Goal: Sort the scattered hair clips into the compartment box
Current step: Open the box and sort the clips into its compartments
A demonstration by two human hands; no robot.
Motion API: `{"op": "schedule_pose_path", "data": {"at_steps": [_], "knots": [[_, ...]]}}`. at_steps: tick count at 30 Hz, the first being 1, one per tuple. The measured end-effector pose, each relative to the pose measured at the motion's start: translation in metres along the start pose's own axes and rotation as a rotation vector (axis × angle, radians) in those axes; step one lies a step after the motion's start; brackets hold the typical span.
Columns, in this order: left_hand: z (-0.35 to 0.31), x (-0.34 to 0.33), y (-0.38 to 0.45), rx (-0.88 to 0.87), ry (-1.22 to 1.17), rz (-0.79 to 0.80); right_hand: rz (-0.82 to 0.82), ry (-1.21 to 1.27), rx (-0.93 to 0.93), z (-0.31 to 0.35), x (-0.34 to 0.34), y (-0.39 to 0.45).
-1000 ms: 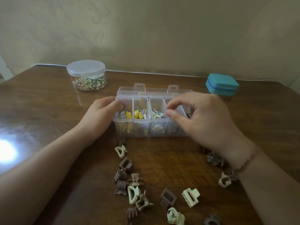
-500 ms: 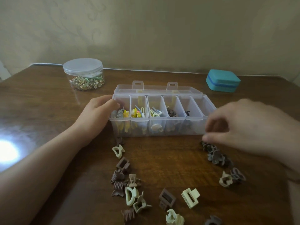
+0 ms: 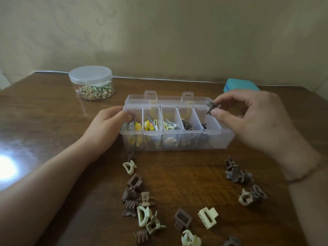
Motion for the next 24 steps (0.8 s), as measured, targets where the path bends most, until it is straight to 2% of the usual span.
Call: {"op": "schedule_pose_path", "data": {"at_steps": [3, 7, 8, 9, 14, 16, 21, 23, 24], "knots": [[0.000, 0.000, 0.000, 0.008, 0.004, 0.005, 0.033, -0.050, -0.041, -0.016, -0.016, 0.004], [0.000, 0.001, -0.001, 0.011, 0.005, 0.001, -0.119, -0.018, -0.053, -0.015, 0.019, 0.003], [0.000, 0.000, -0.001, 0.012, 0.005, 0.003, -0.096, -0.019, -0.057, -0.014, 0.025, 0.002], [0.000, 0.000, -0.001, 0.014, 0.005, 0.007, -0.004, -0.040, -0.074, -0.014, 0.023, 0.001], [0.000, 0.000, 0.000, 0.019, 0.004, -0.002, 0.733, -0.415, -0.159, -0.036, -0.032, -0.030], [0.000, 0.001, 0.000, 0.015, 0.010, -0.009, 0.875, -0.455, -0.149, -0.033, -0.048, -0.041], [0.000, 0.001, 0.000, 0.019, 0.007, 0.000, 0.869, -0.431, 0.017, -0.007, -0.060, -0.043], [0.001, 0.000, -0.001, 0.018, 0.006, 0.003, 0.781, -0.323, 0.068, 0.003, -0.051, -0.037], [0.001, 0.000, 0.000, 0.018, 0.004, 0.004, 0.686, -0.219, 0.073, 0.009, -0.041, -0.030]]}}
Point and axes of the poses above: each hand's wrist, its own y-axis towards the middle knuckle, its own x-axis out of the back of the hand, z = x × y, the point moved 10 cm from there along y, towards the middle knuckle, and after that the axes turned 3 degrees about -y, right-handed, at the moved point
